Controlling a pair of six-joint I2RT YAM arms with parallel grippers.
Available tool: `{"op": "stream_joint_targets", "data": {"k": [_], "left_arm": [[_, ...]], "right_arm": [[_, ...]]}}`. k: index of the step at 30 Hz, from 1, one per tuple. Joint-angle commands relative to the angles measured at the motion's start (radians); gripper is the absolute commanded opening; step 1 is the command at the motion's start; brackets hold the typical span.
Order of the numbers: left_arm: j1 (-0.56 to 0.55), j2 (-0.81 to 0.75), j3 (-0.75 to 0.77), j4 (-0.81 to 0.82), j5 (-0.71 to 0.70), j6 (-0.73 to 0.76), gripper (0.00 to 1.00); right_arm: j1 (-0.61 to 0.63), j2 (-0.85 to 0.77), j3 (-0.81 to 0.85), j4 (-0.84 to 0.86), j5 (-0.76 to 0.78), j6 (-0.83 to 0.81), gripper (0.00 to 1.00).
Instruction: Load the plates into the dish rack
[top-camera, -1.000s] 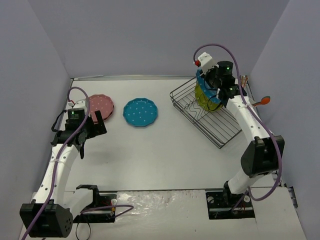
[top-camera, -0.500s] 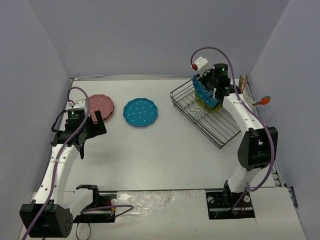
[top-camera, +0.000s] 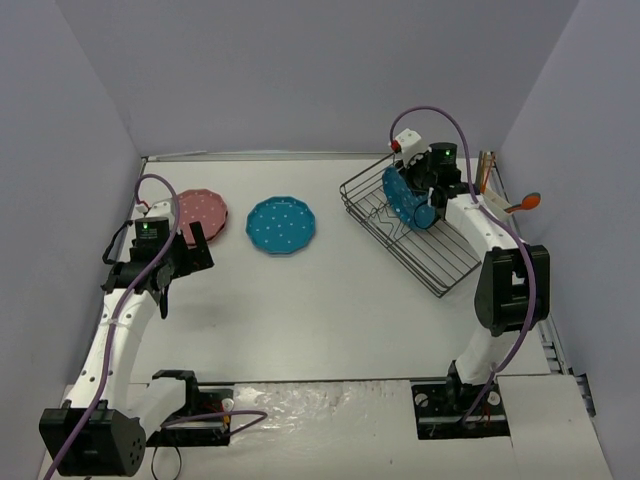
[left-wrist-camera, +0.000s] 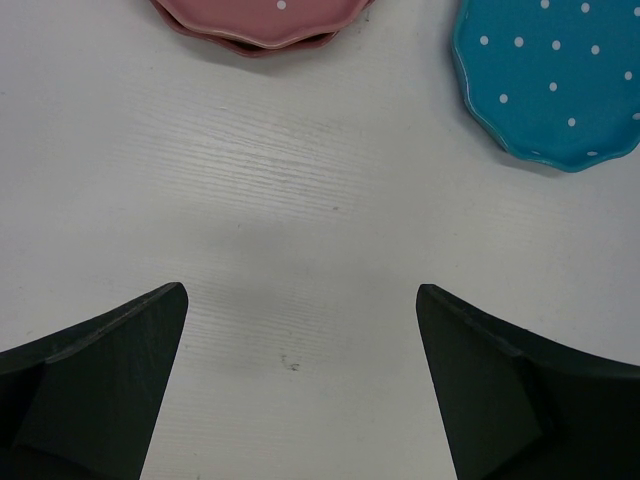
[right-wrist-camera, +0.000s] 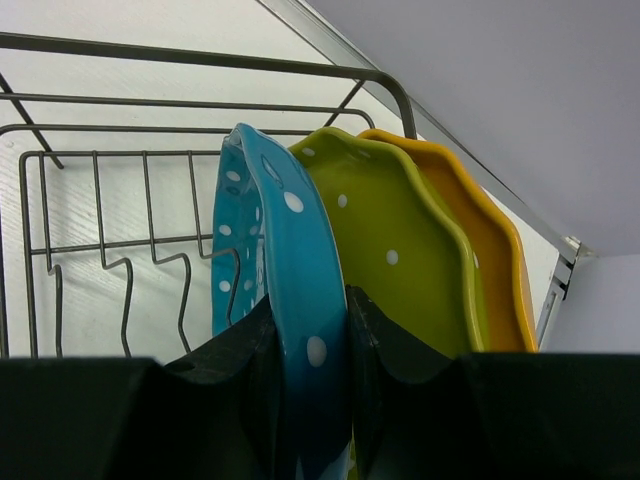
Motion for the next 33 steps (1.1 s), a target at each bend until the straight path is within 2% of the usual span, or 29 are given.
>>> {"op": "stream_joint_targets", "data": {"k": [1, 2, 5, 14, 19, 21, 27, 30, 33], "left_arm": [[0.004, -0.004, 0.030, 0.029, 0.005, 0.010, 0.97], [0.004, -0.004, 0.030, 0.029, 0.005, 0.004, 0.97], [0.004, -0.002, 0.032, 0.030, 0.008, -0.007, 0.97], [0.004, 0.013, 0.032, 0.032, 0.031, -0.014, 0.97], [0.003, 0.034, 0.028, 0.068, 0.095, -0.074, 0.97], [0.003, 0.061, 0.038, 0.078, 0.137, -0.120, 0.97], [-0.028, 0.189, 0.093, 0.117, 0.208, -0.228, 0.97], [-0.087, 0.292, 0.152, 0.134, 0.199, -0.282, 0.97], [-0.144, 0.414, 0.228, 0.134, 0.153, -0.317, 0.97]], "right_arm": [[-0.017, -0.042, 0.012, 0.200, -0.011, 0.051, 0.25], [-0.020, -0.046, 0.011, 0.201, -0.013, 0.057, 0.36], [-0.022, -0.069, 0.013, 0.195, -0.018, 0.069, 0.52], [-0.022, -0.201, -0.022, 0.205, -0.034, 0.143, 0.79], [-0.020, -0.362, -0.130, 0.231, -0.047, 0.344, 0.97], [-0.018, -0.445, -0.194, 0.253, -0.051, 0.407, 1.00], [-0.004, -0.644, -0.354, 0.290, -0.101, 0.659, 1.00], [0.018, -0.723, -0.457, 0.358, -0.135, 0.772, 1.00], [0.046, -0.739, -0.492, 0.343, -0.149, 0.828, 1.00]]}}
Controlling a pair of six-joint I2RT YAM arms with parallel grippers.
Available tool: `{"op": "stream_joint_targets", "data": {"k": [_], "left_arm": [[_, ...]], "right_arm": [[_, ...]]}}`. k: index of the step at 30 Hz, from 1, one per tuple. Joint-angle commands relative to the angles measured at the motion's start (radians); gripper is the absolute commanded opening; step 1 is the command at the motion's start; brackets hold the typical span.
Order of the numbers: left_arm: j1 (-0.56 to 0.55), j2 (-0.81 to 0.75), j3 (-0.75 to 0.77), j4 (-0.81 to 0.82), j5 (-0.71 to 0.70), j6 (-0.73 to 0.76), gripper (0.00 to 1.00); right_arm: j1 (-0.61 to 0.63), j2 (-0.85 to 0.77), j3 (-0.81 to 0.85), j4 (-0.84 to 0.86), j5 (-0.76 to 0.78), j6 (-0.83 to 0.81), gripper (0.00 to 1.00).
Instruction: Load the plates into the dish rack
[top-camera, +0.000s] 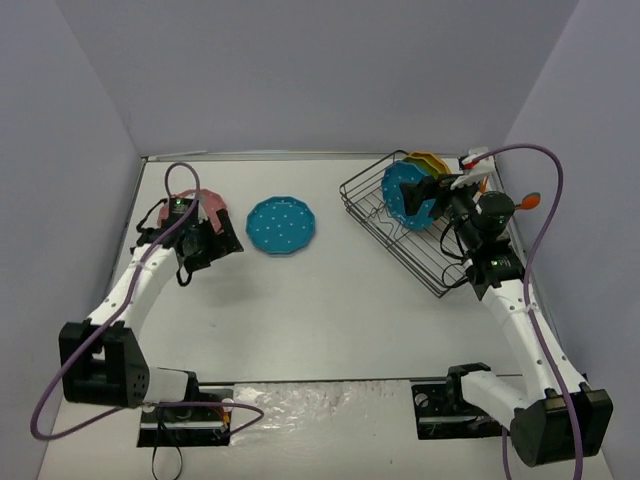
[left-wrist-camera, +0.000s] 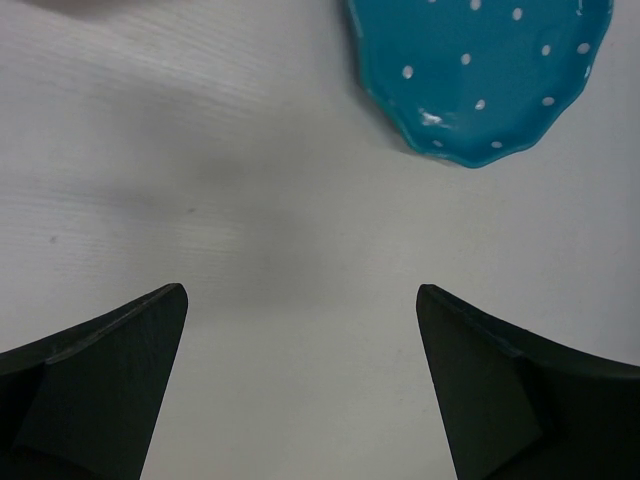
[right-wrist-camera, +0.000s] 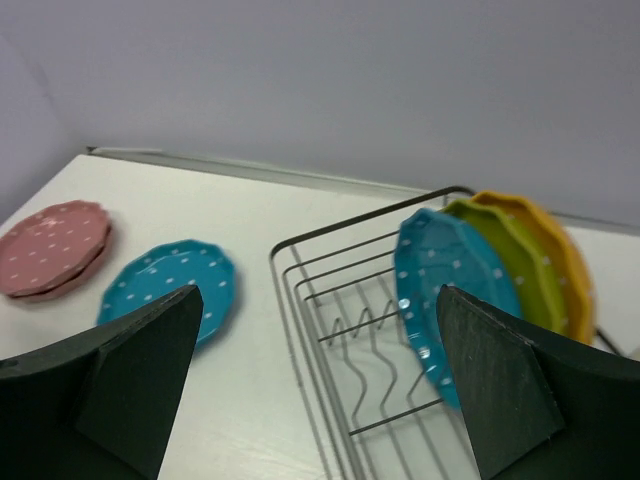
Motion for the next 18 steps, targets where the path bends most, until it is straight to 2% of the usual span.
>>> {"op": "stream_joint_targets", "data": {"k": [1, 8, 12, 18], "left_arm": [[-0.072, 0.146, 0.158, 0.074, -0.032, -0.099, 0.97], [-0.099, 0.445, 0.378, 0.012, -0.126, -0.180, 0.96], [-0.104, 0.573, 0.491, -0.022, -0.154, -0.194, 0.88], [-0.108, 0.663, 0.570, -0.043, -0.171, -0.201, 0.72]], "right_arm": [[0.042, -0.012, -0.033, 0.067, -0.062, 0.172, 1.00], [0.149, -0.032, -0.106, 0.099, -0.084, 0.194, 1.00], [0.200, -0.043, -0.124, 0.105, -0.079, 0.186, 1.00], [0.213, -0.057, -0.151, 0.104, -0.084, 0.185, 1.00]]}}
